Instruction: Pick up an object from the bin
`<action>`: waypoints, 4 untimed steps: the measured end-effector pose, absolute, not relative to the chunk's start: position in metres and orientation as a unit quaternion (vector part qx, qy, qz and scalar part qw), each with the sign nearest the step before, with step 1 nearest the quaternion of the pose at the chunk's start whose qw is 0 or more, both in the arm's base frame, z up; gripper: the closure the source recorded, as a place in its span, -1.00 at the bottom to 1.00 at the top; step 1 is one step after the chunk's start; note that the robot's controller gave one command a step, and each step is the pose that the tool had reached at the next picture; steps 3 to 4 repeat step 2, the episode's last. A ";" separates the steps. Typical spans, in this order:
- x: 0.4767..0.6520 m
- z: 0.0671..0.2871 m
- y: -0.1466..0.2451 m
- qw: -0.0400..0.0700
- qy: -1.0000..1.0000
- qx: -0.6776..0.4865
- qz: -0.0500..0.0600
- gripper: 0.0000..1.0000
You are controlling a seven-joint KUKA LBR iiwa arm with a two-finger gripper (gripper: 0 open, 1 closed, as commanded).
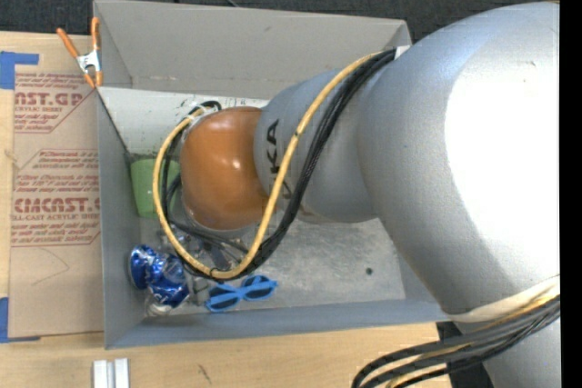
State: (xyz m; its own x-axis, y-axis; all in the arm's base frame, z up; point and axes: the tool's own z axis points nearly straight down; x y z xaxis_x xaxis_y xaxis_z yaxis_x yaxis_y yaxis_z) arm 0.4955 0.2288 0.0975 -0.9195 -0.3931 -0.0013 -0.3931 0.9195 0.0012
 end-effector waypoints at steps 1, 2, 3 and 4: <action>0.514 0.094 0.238 -0.002 0.972 -0.233 -0.004 1.00; 0.518 0.209 0.231 0.005 0.972 -0.237 0.001 1.00; 0.518 0.209 0.231 0.005 0.972 -0.237 0.001 1.00; 0.518 0.209 0.231 0.005 0.972 -0.237 0.001 1.00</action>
Offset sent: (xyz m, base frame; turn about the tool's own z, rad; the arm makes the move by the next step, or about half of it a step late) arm 0.0177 0.0123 -0.0027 -0.0684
